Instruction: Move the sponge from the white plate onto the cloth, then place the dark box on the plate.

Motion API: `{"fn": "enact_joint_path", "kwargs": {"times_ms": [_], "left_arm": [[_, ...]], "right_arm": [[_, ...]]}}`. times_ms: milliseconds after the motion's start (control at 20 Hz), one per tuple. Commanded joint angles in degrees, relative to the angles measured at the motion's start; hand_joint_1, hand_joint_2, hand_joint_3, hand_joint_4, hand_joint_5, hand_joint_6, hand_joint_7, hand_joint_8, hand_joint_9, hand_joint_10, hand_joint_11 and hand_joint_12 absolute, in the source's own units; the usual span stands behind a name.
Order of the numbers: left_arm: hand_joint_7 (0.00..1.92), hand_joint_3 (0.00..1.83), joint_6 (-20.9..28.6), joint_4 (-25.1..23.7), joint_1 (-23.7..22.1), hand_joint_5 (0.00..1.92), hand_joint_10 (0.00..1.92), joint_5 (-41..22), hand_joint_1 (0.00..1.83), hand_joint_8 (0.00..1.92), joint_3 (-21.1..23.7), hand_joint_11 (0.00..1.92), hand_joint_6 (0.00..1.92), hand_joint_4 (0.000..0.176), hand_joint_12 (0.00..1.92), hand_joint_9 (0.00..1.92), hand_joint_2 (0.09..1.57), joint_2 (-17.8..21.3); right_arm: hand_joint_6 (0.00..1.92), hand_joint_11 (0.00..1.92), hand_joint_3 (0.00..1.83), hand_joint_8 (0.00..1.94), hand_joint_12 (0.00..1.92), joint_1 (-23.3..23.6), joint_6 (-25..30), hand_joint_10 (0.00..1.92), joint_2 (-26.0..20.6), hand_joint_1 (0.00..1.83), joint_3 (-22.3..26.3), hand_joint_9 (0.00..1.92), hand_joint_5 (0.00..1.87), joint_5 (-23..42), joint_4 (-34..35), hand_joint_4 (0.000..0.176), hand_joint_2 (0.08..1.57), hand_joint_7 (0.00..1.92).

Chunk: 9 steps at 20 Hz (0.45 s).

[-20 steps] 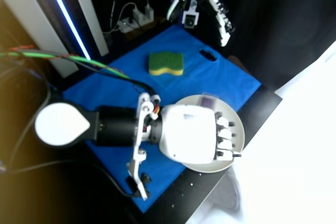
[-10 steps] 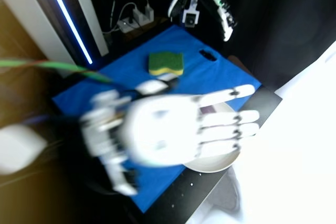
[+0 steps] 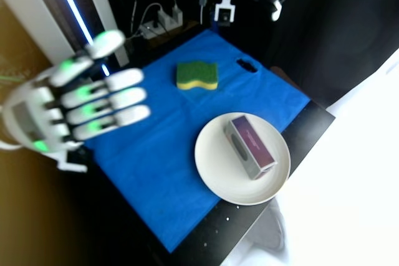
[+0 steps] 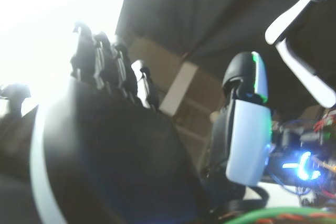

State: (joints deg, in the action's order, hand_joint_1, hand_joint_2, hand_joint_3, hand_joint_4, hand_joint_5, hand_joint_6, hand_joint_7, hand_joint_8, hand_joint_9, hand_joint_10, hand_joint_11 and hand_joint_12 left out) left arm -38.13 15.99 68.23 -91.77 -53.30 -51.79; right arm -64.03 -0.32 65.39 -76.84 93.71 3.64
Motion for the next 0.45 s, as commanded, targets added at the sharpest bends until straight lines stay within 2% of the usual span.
{"fn": "enact_joint_path", "kwargs": {"times_ms": [0,50,100,150,200,250,300,350,400], "left_arm": [[0.00,0.00,0.1,-0.5,-0.7,0.00,0.00,-7.5,0.38,0.00,0.3,0.00,0.00,0.172,0.43,0.05,1.07,-0.2],[0.00,0.00,0.0,-0.6,-0.7,0.00,0.00,-7.5,0.35,0.00,0.4,0.00,0.00,0.163,0.37,0.03,1.06,-0.3],[0.00,0.01,0.0,-0.6,-0.8,0.00,0.00,-7.5,0.17,0.00,0.4,0.00,0.00,0.167,0.18,0.01,1.11,-0.3],[0.00,0.01,0.0,-0.6,-0.8,0.00,0.00,-7.5,0.17,0.00,0.3,0.00,0.00,0.167,0.18,0.01,1.11,-0.3],[0.00,0.00,0.0,-0.6,-0.8,0.00,0.00,-7.5,0.08,0.00,0.3,0.00,0.00,0.126,0.15,0.01,1.14,-0.1],[0.00,0.00,-0.1,-0.9,-1.1,0.00,0.00,-7.5,0.08,0.00,0.1,0.00,0.00,0.125,0.07,0.00,1.11,0.1],[0.00,0.00,-0.3,-1.7,-2.2,0.00,0.01,-7.5,0.14,0.00,-0.3,0.00,0.00,0.112,0.06,0.02,1.08,0.4],[0.03,0.00,-0.5,-2.7,-3.7,0.01,0.01,-7.5,0.24,0.00,-0.9,0.05,0.00,0.079,0.09,0.04,1.04,0.8],[0.03,0.00,-0.8,-3.9,-5.6,0.00,0.01,-7.5,0.28,0.00,-1.5,0.11,0.00,0.047,0.13,0.08,1.02,1.0]], "right_arm": [[0.00,0.00,0.00,0.01,0.00,-0.6,0.1,0.00,0.0,0.80,0.7,0.00,0.01,7.3,1.7,0.176,0.82,0.02],[0.00,0.00,0.01,0.00,0.00,-1.6,0.1,0.00,-0.1,0.81,1.3,0.00,0.00,7.3,2.0,0.176,0.85,0.01],[0.00,0.00,0.00,0.00,0.00,-2.3,0.1,0.00,-0.2,0.81,1.8,0.00,0.00,7.3,2.1,0.168,0.81,0.01],[0.00,0.00,0.00,0.00,0.00,-2.4,0.1,0.00,-0.2,0.81,1.9,0.00,0.00,7.3,2.0,0.168,0.81,0.01],[0.00,0.00,0.01,0.00,0.00,-2.4,0.1,0.01,-0.3,0.71,2.0,0.05,0.00,7.3,1.6,0.151,0.83,0.04],[0.00,0.01,0.01,0.00,0.01,-2.4,0.1,0.00,-0.5,0.62,2.0,0.05,0.00,7.3,1.3,0.128,0.90,0.08],[0.00,0.07,0.01,0.01,0.03,-2.3,0.1,0.01,-0.8,0.57,2.0,0.08,0.00,7.3,0.6,0.129,0.92,0.09],[0.00,0.06,0.02,0.00,0.03,-1.9,0.0,0.00,-1.3,0.47,2.0,0.06,0.00,7.3,-0.4,0.161,0.95,0.04],[0.00,0.06,0.01,0.01,0.02,-0.8,-0.4,0.00,-2.1,0.46,2.1,0.06,0.00,7.3,-1.6,0.167,0.93,0.05]]}}
